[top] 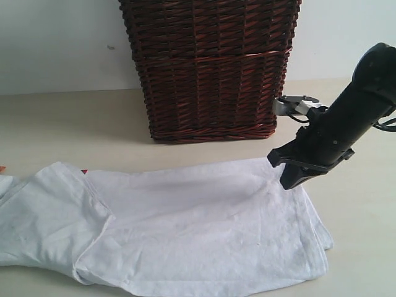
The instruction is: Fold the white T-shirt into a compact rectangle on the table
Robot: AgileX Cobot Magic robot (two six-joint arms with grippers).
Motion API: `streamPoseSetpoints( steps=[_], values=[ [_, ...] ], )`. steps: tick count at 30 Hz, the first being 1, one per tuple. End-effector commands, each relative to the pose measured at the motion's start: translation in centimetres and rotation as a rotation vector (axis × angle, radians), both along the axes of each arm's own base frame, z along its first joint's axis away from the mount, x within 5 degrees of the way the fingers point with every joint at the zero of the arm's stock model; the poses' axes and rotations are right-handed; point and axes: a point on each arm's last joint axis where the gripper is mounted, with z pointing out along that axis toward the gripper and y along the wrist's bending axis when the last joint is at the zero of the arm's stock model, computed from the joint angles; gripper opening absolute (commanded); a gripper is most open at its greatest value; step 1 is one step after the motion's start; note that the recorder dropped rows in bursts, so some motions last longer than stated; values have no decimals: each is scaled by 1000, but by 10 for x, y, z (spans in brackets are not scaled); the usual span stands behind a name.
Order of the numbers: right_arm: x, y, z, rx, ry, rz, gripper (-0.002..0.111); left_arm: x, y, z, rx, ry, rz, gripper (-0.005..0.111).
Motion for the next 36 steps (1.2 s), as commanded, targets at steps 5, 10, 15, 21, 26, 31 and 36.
streamPoseSetpoints(
  steps=[5,10,15,21,26,31,36],
  values=[
    [2,0,7,11,-27,7,0,11,8,31,82,-288,95,70],
    [2,0,7,11,-26,8,0,4,54,23,133,-311,565,51],
    [16,14,51,158,-114,53,0,19,96,11,-269,-294,711,52],
    [-19,14,185,294,-480,58,0,27,117,-22,-447,-160,677,57],
    [-62,7,244,317,-672,75,0,36,114,-28,-532,-171,583,57],
    [-78,5,260,328,-722,86,0,37,112,-27,-566,-163,521,57],
    [-84,7,264,357,-710,105,0,36,111,-47,-573,-104,530,57]
  ],
)
